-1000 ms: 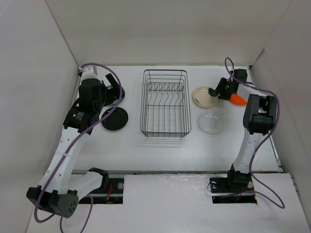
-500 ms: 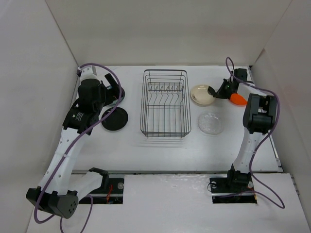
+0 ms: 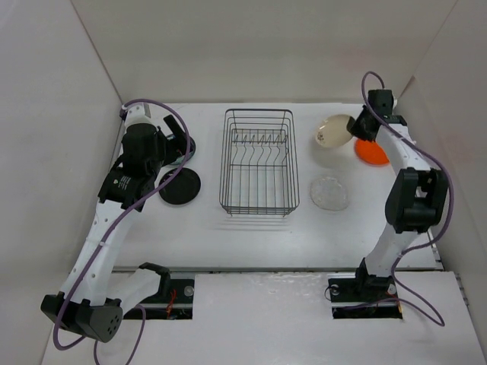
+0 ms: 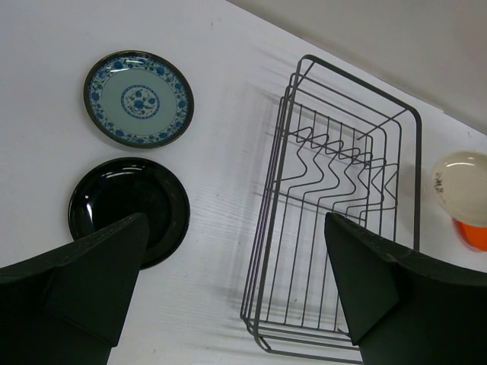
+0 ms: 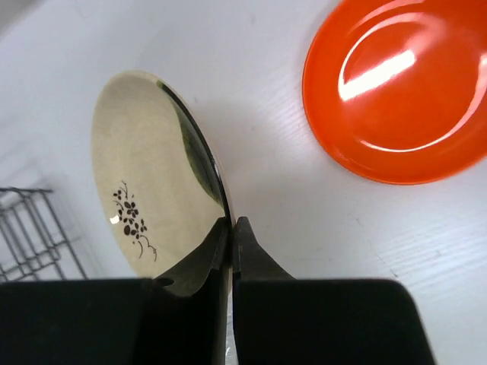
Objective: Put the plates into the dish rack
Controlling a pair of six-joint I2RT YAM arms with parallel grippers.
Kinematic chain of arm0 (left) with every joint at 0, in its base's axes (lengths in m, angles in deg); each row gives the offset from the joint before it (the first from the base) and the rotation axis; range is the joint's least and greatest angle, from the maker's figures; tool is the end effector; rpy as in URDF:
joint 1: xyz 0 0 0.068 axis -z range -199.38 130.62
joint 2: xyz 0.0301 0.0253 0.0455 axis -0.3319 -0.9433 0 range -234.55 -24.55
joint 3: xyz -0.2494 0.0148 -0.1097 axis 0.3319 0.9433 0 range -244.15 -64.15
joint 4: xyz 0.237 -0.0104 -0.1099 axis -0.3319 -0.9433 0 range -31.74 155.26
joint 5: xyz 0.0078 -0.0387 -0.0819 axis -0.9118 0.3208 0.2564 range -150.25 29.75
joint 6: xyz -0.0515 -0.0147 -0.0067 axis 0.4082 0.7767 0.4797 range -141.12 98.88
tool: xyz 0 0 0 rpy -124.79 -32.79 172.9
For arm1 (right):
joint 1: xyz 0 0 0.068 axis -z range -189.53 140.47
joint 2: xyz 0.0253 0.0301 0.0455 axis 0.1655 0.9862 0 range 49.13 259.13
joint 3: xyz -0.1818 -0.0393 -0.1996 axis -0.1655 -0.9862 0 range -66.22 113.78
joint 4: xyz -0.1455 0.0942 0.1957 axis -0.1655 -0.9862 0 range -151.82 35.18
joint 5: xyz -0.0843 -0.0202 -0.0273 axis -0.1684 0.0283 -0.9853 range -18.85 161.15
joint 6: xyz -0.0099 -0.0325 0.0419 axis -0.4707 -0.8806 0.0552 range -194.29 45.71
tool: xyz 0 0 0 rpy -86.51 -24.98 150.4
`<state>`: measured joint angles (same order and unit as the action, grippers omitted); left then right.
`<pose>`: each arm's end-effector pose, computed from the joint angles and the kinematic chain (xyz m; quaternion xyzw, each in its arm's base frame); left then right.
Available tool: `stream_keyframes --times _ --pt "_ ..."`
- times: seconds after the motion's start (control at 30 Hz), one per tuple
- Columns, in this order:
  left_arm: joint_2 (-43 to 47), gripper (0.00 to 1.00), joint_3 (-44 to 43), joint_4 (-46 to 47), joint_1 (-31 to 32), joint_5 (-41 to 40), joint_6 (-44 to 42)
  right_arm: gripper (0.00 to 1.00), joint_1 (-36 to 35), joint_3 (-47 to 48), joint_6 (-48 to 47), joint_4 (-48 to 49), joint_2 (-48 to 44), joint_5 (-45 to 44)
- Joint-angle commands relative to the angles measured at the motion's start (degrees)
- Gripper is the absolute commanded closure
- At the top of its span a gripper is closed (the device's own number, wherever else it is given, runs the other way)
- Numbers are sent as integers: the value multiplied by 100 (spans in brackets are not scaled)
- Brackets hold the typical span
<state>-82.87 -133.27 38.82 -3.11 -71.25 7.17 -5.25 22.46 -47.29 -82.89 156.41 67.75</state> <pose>0.2089 -0.0539 0.4137 -0.1406 0.7826 -0.1574 0.5856 0.4235 -0.0338 0.2646 0.2610 0.8916 0.0457 0.3672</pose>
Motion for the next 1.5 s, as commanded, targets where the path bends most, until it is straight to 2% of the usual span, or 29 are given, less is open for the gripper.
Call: stream_keyframes --times 0.0,0.1,0.13,0.2,0.27,0.4,0.57,0.8,1.47 --pt "41 0 -128 95 -28 -77 -87 100 -409 422 244 -242 -935 -1521" --pt "41 0 -75 148 -28 -130 -87 100 -909 701 96 -513 -1279 -2356" --pt "41 0 -75 148 -28 -130 -87 100 -1111 807 -1 -628 -1280 -2933" --pt "41 0 -75 148 -28 -130 -87 100 -1778 1297 -151 -1170 -1280 -3568" --pt "41 0 -75 148 -28 -130 -87 100 -2366 1641 -275 -1541 -1053 -4270" --pt "41 0 -75 148 -28 -130 -87 100 -3079 2389 -398 -2289 -640 -5073" --pt "93 0 -75 148 -28 -77 -87 100 -3810 3224 -450 -2948 36 -5460" --pt "251 0 -75 148 -80 -130 -87 100 -3864 3524 -398 -3204 573 -5461" --pt "356 0 92 200 -80 -183 -87 100 -4084 3656 -292 -3310 1295 -5347"
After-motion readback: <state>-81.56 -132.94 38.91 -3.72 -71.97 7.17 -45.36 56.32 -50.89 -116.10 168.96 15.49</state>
